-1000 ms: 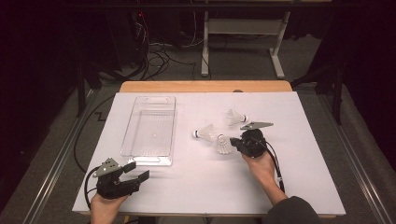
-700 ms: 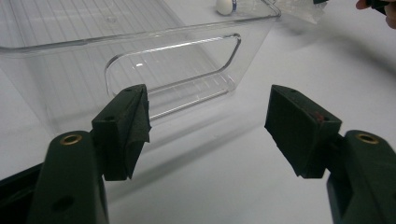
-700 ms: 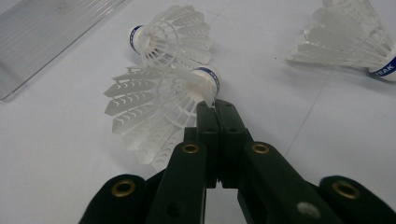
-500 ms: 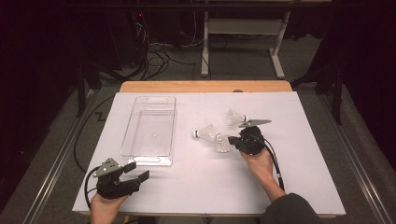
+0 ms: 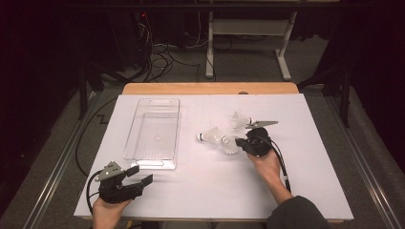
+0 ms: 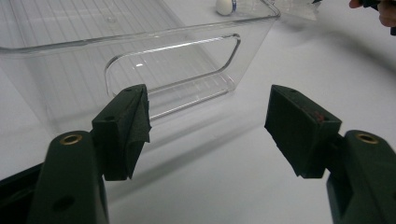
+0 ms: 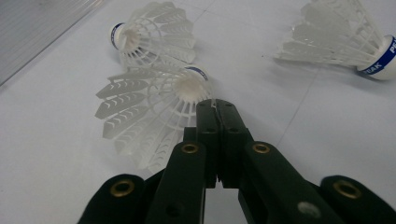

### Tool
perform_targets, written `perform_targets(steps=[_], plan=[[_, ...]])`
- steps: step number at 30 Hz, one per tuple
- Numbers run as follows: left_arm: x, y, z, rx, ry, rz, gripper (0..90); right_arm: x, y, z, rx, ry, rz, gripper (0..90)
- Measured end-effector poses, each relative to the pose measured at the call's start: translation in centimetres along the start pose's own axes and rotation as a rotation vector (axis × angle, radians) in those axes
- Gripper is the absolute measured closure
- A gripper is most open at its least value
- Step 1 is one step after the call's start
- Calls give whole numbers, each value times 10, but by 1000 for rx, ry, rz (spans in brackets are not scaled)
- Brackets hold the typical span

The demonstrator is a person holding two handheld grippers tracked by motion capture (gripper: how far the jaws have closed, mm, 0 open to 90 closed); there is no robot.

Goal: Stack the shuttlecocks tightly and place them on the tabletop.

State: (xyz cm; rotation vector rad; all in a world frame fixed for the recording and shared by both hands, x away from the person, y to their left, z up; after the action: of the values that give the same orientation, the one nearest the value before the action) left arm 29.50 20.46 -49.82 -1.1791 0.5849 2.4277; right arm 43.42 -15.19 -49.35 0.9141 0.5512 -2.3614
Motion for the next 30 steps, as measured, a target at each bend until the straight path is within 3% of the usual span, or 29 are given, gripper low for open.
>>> perform_targets(steps=[17,30], plan=[[0,0,0,0,1,-2,315,2,18,-4,94,5,-26,761],[0,0,1,-4,4,-1,314,3,25,-3,118,18,-44,664]])
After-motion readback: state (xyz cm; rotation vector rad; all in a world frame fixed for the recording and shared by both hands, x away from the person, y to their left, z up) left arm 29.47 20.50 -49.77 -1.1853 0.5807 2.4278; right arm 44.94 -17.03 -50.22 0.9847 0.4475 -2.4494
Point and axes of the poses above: each handheld gripper's, and its own axes: z roughly backward along the jaws, x roughly out of its underside, y roughly to its right, the point moved 7 cm from there along -z, roughly forward along the jaws, and after that the axes turned 5 degrees about -x, right-handed, at the moved point
